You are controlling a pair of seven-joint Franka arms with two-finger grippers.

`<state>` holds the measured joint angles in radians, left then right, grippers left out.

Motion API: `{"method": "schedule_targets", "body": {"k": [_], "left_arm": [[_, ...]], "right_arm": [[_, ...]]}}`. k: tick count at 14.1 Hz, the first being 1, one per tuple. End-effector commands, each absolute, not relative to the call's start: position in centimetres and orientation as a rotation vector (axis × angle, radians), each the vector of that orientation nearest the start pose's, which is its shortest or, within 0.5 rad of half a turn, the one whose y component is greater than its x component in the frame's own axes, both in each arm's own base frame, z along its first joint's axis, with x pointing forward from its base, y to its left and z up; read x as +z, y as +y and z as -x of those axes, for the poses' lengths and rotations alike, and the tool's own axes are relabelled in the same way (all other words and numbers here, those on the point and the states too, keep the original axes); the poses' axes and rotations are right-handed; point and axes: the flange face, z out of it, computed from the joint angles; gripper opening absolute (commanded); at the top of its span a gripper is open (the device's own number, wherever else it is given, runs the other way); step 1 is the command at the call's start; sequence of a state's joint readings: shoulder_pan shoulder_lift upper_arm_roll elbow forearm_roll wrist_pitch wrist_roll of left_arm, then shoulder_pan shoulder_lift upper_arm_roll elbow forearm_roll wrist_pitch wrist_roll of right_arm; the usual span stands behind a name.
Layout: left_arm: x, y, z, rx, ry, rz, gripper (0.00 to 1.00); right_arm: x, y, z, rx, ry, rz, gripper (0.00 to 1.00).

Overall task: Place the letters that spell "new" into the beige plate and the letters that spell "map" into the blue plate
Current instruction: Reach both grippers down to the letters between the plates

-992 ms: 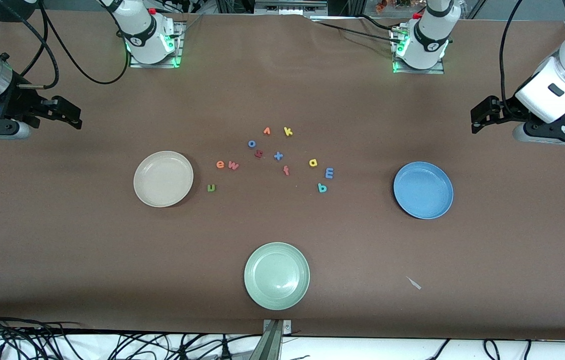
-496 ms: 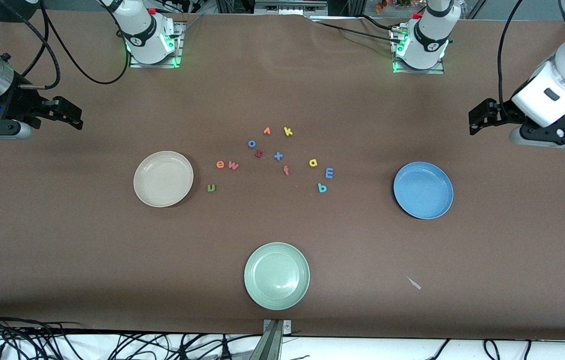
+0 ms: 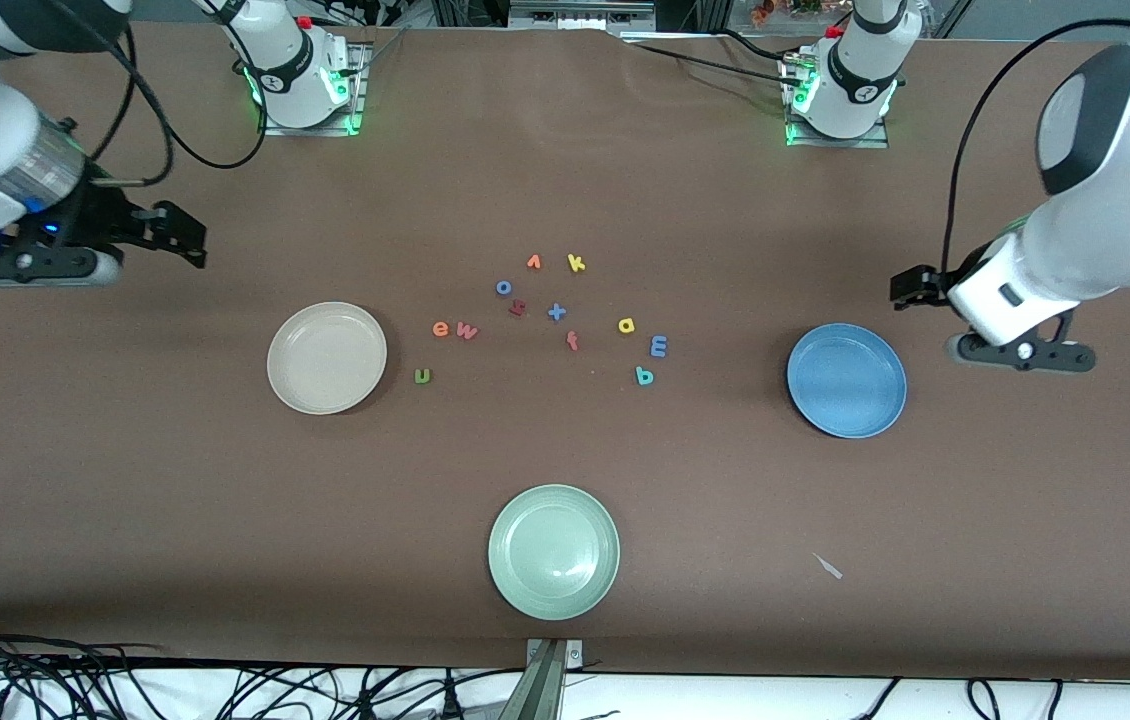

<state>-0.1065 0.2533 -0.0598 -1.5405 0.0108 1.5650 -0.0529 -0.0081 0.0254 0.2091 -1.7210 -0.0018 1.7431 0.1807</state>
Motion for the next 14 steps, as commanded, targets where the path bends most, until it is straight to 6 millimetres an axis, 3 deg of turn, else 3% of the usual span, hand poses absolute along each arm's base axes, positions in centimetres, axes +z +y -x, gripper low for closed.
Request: {"method": "schedule_targets", "body": {"k": [1,4,6,7,9,12,14], "left_arm": [[46.7,-12.3,-61.8,0.380,0.147,3.156,1.00],[42.8,-15.9,-62.7,0.399,0.096,3.197,1.00],[38.9,-22.2,-62.1,0.388,0.225,3.181,1.00],[35.8,-25.2,-61.6,0.391,0.234,3.166,1.00],[31.1,-29.2,-60.3,0.366,0.129,3.166,1.00],[26.3,-31.8,-57.2,0.318,0.155,3.164,1.00],[23.0,-33.9,-54.3,0.232,0.119,3.172,1.00]], "right_arm": [[51.6,16.7,-57.0,0.005,0.024,3.105,1.00],[46.4,21.5,-58.6,-0.012,0.031,3.067,1.00],[42.5,24.3,-59.3,-0.012,0.034,3.052,1.00],[40.6,25.2,-59.7,-0.017,0.020,3.059,1.00],[36.0,26.5,-60.6,-0.030,0.031,3.058,1.00],[30.7,28.9,-60.6,-0.020,0.094,3.042,1.00],[28.7,29.7,-60.2,-0.012,0.135,3.063,1.00]]}}
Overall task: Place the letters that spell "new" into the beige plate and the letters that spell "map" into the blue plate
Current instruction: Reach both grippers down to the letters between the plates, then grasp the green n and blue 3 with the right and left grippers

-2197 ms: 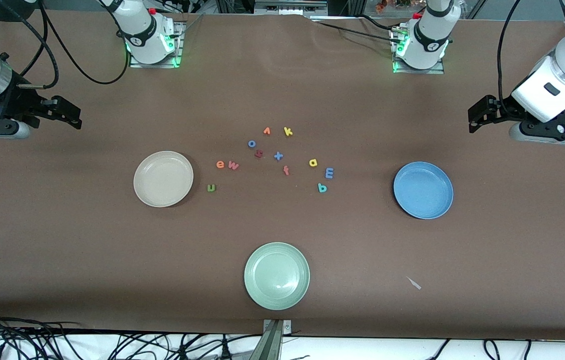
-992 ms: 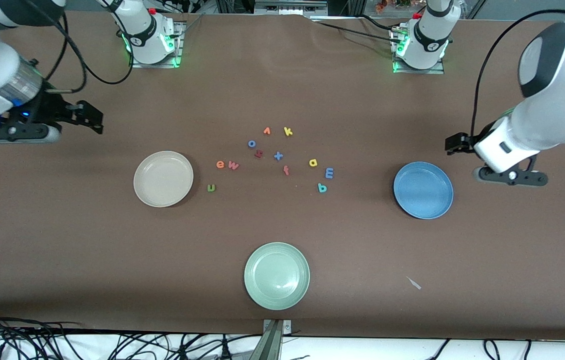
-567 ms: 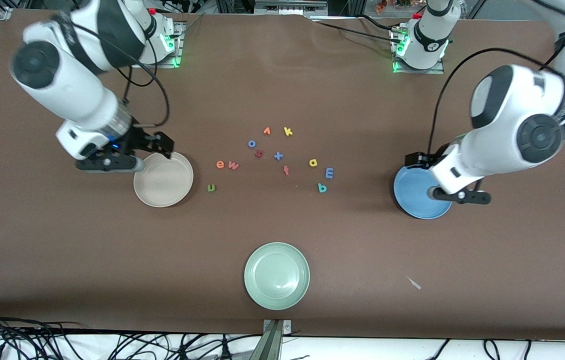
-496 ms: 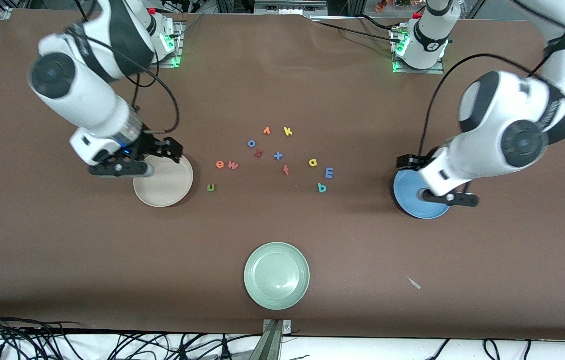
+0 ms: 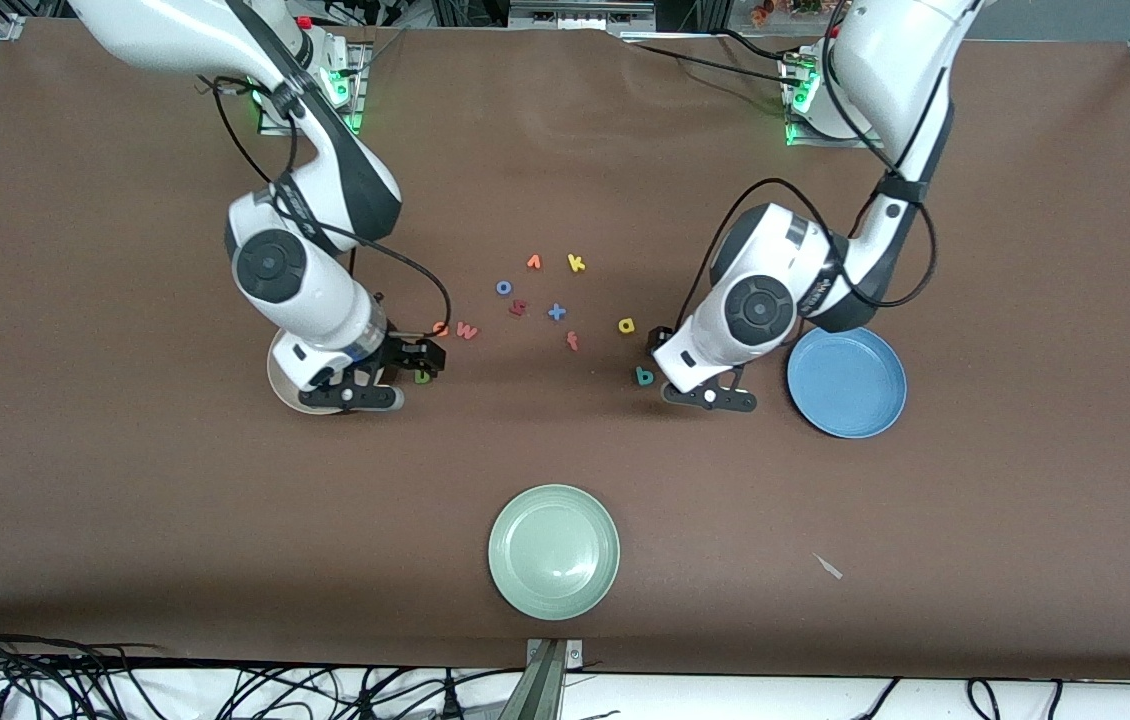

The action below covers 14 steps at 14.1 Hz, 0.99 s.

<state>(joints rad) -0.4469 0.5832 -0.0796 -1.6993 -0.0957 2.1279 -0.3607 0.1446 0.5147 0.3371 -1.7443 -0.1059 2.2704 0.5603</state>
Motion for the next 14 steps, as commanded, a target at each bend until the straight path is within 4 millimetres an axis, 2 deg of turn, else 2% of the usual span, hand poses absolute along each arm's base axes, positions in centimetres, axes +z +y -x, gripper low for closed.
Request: {"method": "schedule_targets", "body": {"k": [1,3,6,8,11,12,13,14], "left_arm": [[21.6,-33.9,-53.3,0.214,0.130,3.173,1.00],[19.1,-35.0,-52.0,0.210,0.140,3.167,0.98],[18.3,-35.5,-51.9,0.186,0.184,3.153,0.89],[17.3,-35.6,-51.8,0.172,0.200,3.149,0.84],[17.3,-35.9,-52.1,0.125,0.269,3.121,0.78],[16.7,-35.8,-52.0,0.135,0.279,3.110,0.70],[16.7,-35.9,-51.9,0.123,0.299,3.102,0.59],[16.7,-36.0,-51.9,0.113,0.318,3.093,0.41]], "right_arm": [[27.6,30.7,-59.8,-0.009,0.150,3.073,1.00],[25.6,31.2,-59.3,-0.023,0.216,3.094,1.00],[23.7,30.6,-58.5,-0.030,0.241,3.099,1.00],[21.6,30.2,-58.1,0.002,0.296,3.103,1.00],[20.2,30.1,-57.7,0.035,0.303,3.108,1.00],[19.6,30.1,-57.8,0.029,0.303,3.099,1.00],[19.2,30.0,-57.6,0.034,0.302,3.099,1.00],[18.9,30.1,-57.3,0.043,0.298,3.102,1.00]]}}
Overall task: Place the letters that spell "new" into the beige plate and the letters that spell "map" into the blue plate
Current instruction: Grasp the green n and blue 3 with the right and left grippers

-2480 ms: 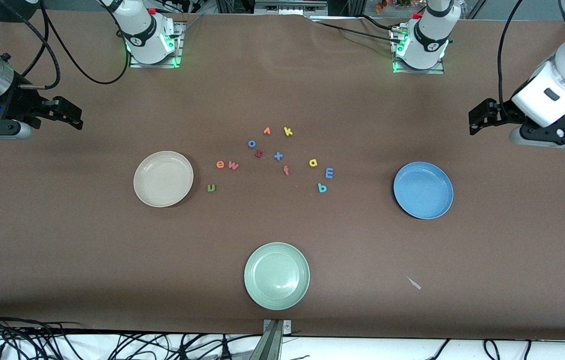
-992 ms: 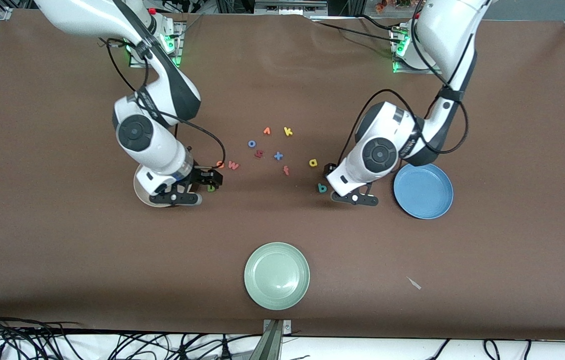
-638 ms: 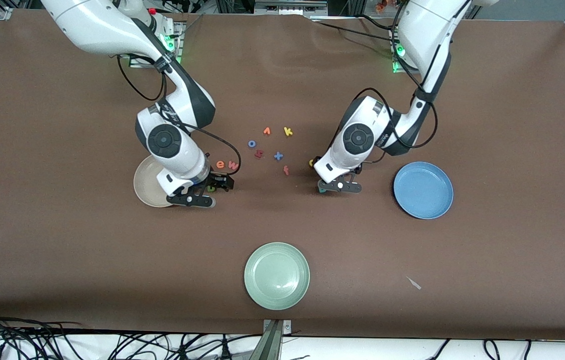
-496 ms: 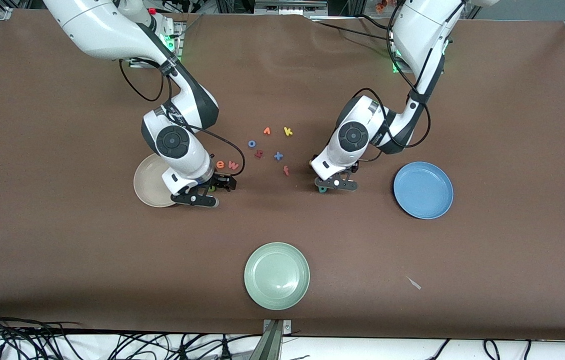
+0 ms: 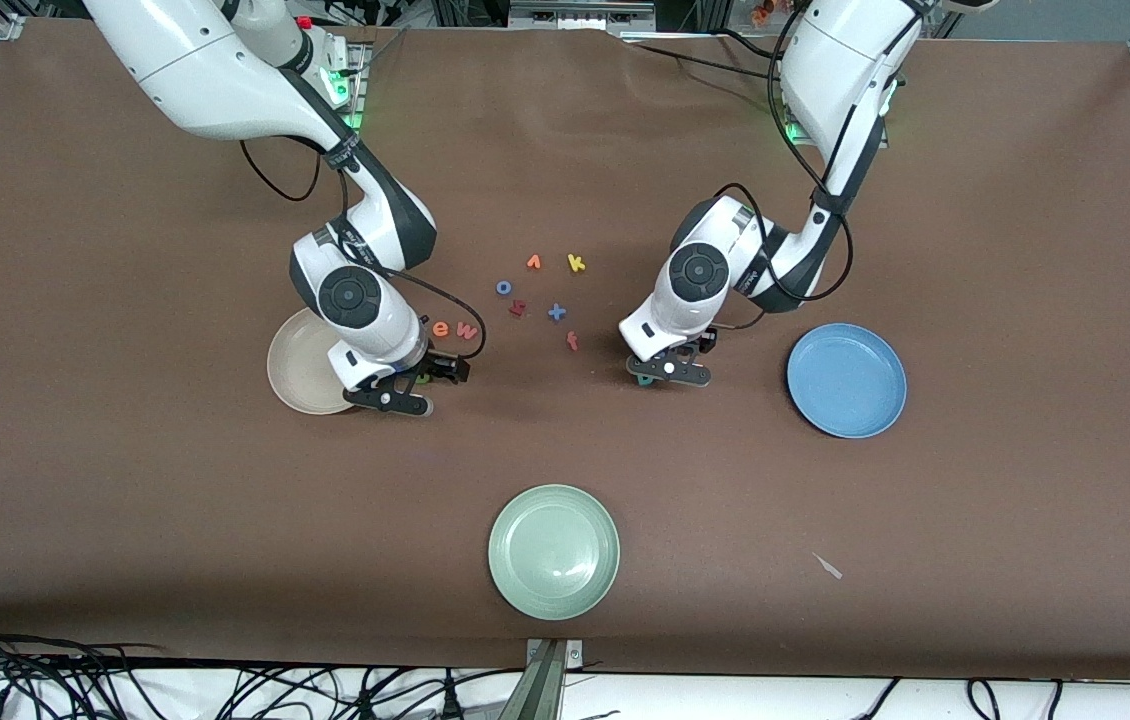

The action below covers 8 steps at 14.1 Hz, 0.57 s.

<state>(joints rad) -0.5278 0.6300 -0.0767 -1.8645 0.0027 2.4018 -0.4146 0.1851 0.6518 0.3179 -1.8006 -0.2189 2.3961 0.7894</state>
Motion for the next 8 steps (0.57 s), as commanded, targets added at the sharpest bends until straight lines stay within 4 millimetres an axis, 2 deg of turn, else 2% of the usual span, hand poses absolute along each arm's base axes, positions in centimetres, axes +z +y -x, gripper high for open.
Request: {"method": "schedule_targets", "body": {"k": [1,2,3,5,8], "left_arm": [[16.7,-36.0,-51.9,0.113,0.319,3.093,0.23],[16.6,-36.0,-51.9,0.115,0.316,3.093,0.08],[16.6,-36.0,-51.9,0.115,0.314,3.093,0.00],[17.2,-36.0,-52.0,0.115,0.316,3.093,0.00],[21.1,-34.8,-52.8,0.158,0.298,3.067,0.00]], "right_arm": [[18.7,30.0,-57.1,0.048,0.293,3.105,0.99],[18.6,29.8,-56.9,0.055,0.286,3.110,0.99],[18.5,29.6,-56.9,0.053,0.269,3.115,0.99],[18.6,28.6,-57.3,0.034,0.202,3.139,0.99],[18.3,28.0,-57.2,0.016,0.138,3.138,0.94]]}}
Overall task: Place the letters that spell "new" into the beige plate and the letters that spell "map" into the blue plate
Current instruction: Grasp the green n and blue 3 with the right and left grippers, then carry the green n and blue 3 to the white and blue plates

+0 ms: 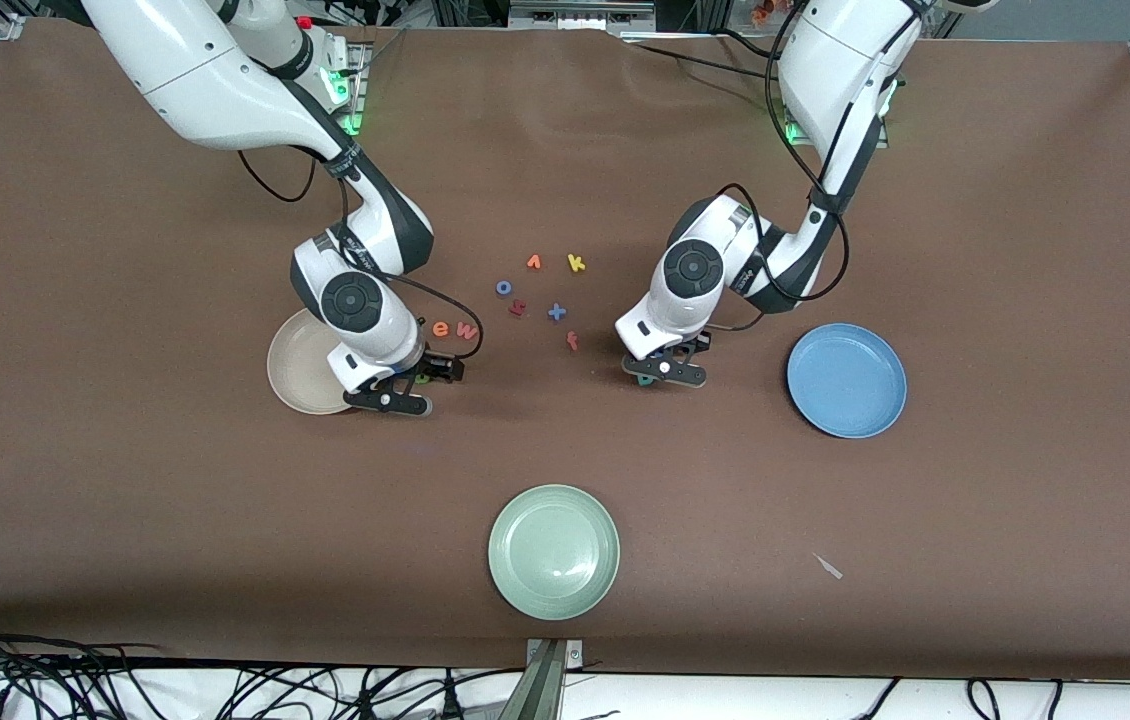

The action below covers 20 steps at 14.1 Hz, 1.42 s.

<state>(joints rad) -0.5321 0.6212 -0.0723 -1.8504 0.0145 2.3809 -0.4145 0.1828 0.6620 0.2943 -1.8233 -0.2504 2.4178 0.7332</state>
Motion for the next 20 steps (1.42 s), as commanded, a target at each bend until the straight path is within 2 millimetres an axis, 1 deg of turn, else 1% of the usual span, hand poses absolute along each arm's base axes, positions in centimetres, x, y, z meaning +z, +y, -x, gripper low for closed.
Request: {"method": "schedule_targets", "body": {"k": [1,2,3,4,5,6,7,9,10,11,12,13,14,15,16,17,18,19,20], "left_arm": [[22.9,-33.4,-53.7,0.206,0.258,3.046,0.00],[24.7,-31.2,-55.2,0.247,0.200,3.034,0.00],[26.2,-29.2,-56.4,0.288,0.199,3.023,0.00],[27.4,-26.9,-57.5,0.325,0.234,3.017,0.00],[28.1,-24.0,-58.7,0.355,0.256,3.018,0.00],[28.2,-20.7,-59.8,0.370,0.264,3.027,0.00],[28.2,-17.9,-60.7,0.380,0.284,3.036,0.00],[28.2,-11.3,-62.4,0.384,0.315,3.063,0.00],[27.8,-8.0,-62.9,0.391,0.316,3.077,0.00],[26.8,-6.1,-63.1,0.397,0.323,3.085,0.00],[24.5,-4.9,-63.1,0.413,0.311,3.091,0.00],[22.3,-4.7,-62.7,0.413,0.308,3.094,0.00],[20.9,-4.1,-62.2,0.392,0.297,3.101,0.00],[20.0,-3.4,-61.6,0.376,0.280,3.107,0.00],[19.7,-3.4,-61.3,0.378,0.274,3.108,0.17],[19.8,-3.4,-61.3,0.376,0.274,3.108,0.73],[20.2,-3.4,-61.3,0.371,0.274,3.108,1.00],[21.0,-3.4,-61.4,0.375,0.266,3.107,1.00],[22.6,-3.9,-61.5,0.391,0.267,3.103,1.00]], "right_arm": [[18.3,28.0,-57.2,0.014,0.135,3.137,0.94],[18.3,28.0,-57.2,0.014,0.135,3.137,0.94],[18.2,28.0,-57.1,0.017,0.135,3.138,0.92],[18.2,28.1,-57.0,0.018,0.132,3.139,0.91],[18.6,28.1,-56.7,0.015,0.124,3.140,0.88],[18.8,28.0,-56.6,0.011,0.114,3.142,0.87],[18.7,28.0,-56.6,0.013,0.082,3.144,0.84],[18.8,28.0,-56.6,0.003,0.064,3.138,0.79],[18.6,27.9,-56.5,0.002,0.065,3.136,0.74],[18.6,28.0,-56.6,-0.006,0.062,3.133,0.71],[18.4,27.9,-56.5,-0.003,0.061,3.132,0.68],[18.5,28.1,-56.5,-0.012,0.057,3.130,0.67],[18.4,28.1,-56.5,-0.011,0.057,3.129,0.64],[18.4,28.0,-56.6,-0.018,0.059,3.125,0.64],[18.3,28.0,-56.6,-0.020,0.059,3.123,0.62],[18.3,28.1,-56.5,-0.018,0.057,3.124,0.58],[18.3,28.1,-56.5,-0.020,0.055,3.123,0.54],[18.3,28.1,-56.5,-0.018,0.045,3.124,0.51],[18.3,28.0,-56.5,-0.020,0.042,3.123,0.51]]}}
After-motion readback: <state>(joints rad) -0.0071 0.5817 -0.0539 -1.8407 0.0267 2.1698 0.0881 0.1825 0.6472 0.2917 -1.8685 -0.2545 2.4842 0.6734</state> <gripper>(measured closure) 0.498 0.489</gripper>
